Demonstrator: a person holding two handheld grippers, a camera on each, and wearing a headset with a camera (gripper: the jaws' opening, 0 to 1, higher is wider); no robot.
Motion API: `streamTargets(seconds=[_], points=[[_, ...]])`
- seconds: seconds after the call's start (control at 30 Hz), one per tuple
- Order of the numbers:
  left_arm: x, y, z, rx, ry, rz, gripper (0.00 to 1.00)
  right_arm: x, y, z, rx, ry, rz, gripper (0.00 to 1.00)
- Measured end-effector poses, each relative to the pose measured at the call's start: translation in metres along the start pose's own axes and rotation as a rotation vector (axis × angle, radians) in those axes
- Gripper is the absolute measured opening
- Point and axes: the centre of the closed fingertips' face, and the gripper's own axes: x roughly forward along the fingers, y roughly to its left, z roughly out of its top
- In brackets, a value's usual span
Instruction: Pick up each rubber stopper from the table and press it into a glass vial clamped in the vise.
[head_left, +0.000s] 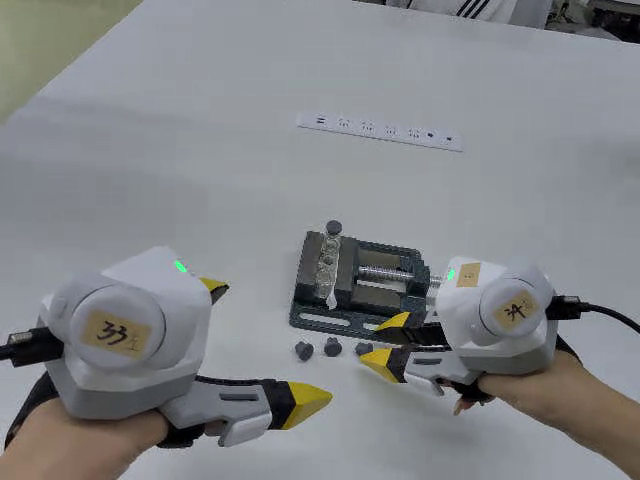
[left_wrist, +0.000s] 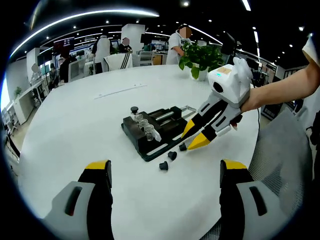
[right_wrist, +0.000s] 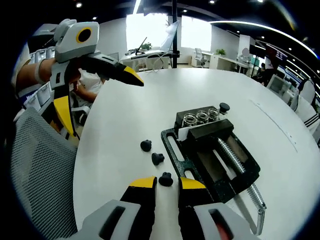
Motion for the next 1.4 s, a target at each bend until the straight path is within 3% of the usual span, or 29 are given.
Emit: streamTargets(seconds=[0.63, 0.77, 0.97, 1.1, 1.4], points=[[0.005, -0.004, -0.007, 0.001, 0.017, -0.008, 0.88, 0.005, 0.002, -0.006, 0.029, 0.003, -0.018, 0.08], [0.006, -0.004, -0.004, 0.003, 0.005, -0.009, 0.88, 0.005, 0.003, -0.006, 0.023, 0.004, -0.017, 0.07], [0.007, -0.005, -0.005, 0.076, 0.02, -0.004, 0.87, 0.0, 0.003, -0.001, 0.056, 0.004, 0.017, 0.06], [0.006, -0.007, -0.003, 0.164, 0.017, 0.002, 0.84, -0.014, 0.009, 0.012, -0.027, 0.029, 0.062, 0.06], [0.011, -0.032, 0.01, 0.32, -0.022, -0.033, 0.68, -0.045, 0.029, 0.037, -0.26, 0.132, 0.188, 0.06]])
